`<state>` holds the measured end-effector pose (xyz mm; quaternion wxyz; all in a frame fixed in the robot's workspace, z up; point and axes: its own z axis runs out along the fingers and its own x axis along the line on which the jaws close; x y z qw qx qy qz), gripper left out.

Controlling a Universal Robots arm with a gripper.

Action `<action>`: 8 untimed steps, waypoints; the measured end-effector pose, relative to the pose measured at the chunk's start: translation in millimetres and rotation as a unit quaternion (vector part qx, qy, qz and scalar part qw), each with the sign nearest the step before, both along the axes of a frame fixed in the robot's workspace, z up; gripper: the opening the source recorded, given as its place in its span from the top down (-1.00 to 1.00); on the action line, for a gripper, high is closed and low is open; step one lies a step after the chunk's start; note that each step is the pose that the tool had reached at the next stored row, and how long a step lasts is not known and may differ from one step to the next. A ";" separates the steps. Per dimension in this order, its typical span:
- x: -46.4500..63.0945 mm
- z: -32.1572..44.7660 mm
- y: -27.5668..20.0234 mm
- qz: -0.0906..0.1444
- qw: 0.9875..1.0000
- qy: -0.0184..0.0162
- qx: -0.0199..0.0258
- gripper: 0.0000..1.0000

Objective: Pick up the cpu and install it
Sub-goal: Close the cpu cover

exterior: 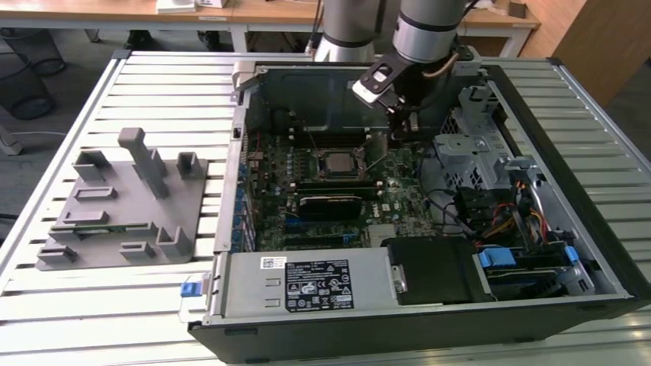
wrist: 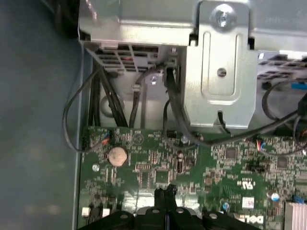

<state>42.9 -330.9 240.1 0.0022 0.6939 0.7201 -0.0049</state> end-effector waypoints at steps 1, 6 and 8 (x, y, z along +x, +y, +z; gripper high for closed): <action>-2.7 0.0 0.0 0.000 1.000 0.000 0.000 0.79; -20.0 0.0 0.1 0.000 1.000 0.000 0.000 0.79; -28.9 0.0 0.2 0.000 1.000 0.000 0.000 0.79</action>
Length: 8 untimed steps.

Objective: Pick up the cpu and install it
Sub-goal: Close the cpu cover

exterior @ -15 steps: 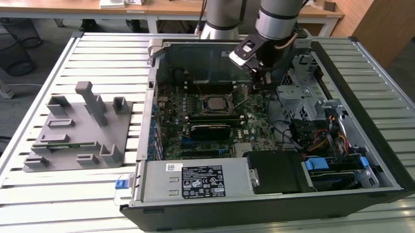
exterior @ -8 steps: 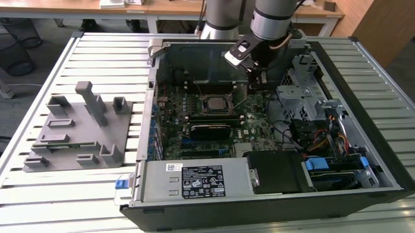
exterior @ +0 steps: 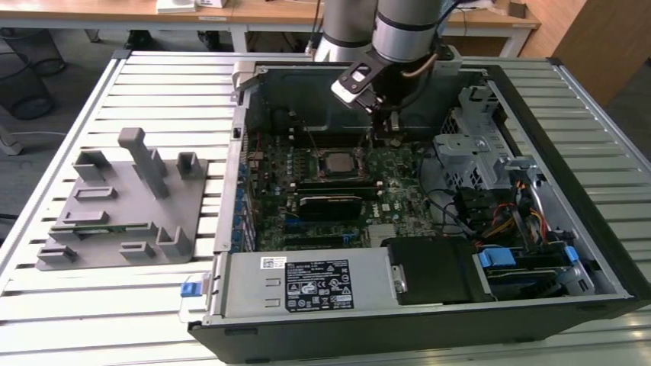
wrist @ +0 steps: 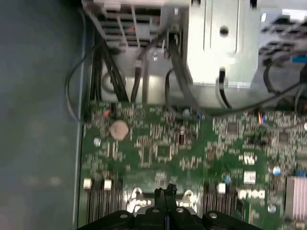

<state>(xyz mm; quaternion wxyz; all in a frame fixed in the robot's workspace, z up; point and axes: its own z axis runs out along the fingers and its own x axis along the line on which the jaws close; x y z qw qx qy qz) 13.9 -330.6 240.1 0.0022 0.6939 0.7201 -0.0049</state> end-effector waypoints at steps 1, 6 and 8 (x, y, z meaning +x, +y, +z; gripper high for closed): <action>-4.5 0.0 0.1 0.000 1.000 0.000 0.000 0.79; -27.5 -0.1 0.6 0.000 1.000 0.000 0.000 0.79; -36.5 -0.4 0.8 0.000 1.000 0.000 0.000 0.79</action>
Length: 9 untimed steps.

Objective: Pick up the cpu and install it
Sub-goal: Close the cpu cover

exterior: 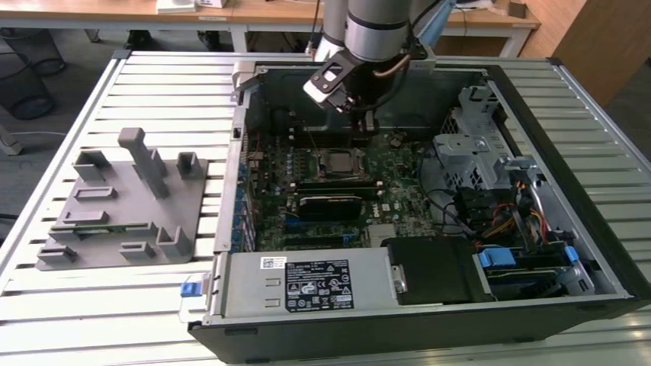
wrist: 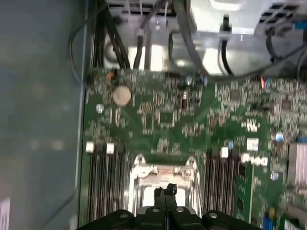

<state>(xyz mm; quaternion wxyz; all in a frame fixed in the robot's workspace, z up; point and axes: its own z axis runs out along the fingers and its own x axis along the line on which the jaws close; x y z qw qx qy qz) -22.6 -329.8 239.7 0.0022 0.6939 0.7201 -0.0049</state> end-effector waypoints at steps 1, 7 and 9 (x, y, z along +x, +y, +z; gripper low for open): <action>-4.5 -0.1 0.1 0.000 1.000 0.000 0.000 0.79; -23.2 -2.4 0.3 0.000 1.000 0.000 0.000 0.79; -24.0 -4.8 0.3 0.001 1.000 0.000 0.000 0.79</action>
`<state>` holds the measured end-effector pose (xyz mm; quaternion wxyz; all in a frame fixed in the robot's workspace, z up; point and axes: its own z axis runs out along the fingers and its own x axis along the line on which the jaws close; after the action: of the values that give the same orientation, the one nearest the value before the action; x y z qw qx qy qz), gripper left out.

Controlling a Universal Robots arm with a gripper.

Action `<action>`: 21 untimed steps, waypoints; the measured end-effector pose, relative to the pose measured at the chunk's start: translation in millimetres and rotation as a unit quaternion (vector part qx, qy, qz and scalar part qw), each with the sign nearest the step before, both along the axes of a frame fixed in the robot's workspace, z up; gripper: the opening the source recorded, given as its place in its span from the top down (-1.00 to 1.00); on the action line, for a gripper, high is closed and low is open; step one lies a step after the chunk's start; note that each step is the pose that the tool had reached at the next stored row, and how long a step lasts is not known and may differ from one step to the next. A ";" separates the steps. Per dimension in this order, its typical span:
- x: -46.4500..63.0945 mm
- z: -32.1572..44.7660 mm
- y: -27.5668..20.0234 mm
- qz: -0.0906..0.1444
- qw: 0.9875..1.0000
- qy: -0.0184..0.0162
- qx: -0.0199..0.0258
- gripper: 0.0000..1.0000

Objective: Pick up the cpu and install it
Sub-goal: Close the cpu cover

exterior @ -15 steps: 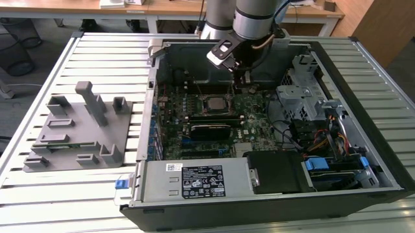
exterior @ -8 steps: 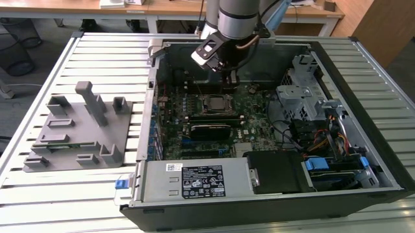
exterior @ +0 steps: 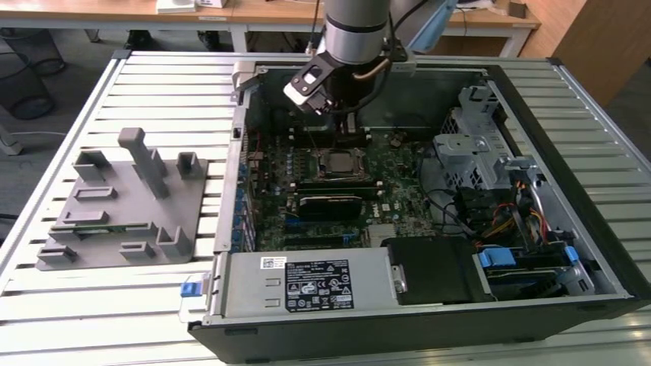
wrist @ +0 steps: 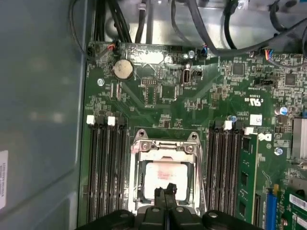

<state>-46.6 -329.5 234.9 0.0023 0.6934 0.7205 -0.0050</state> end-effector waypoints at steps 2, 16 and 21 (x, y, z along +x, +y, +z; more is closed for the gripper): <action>-1.7 -2.6 -0.1 0.001 1.000 0.000 0.000 0.79; -17.9 -27.3 -0.1 0.004 1.000 0.000 -0.001 0.79; -18.2 -36.3 -0.2 0.004 1.000 0.000 -0.001 0.79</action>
<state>-64.8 -329.7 198.5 0.0030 0.6904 0.7234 -0.0060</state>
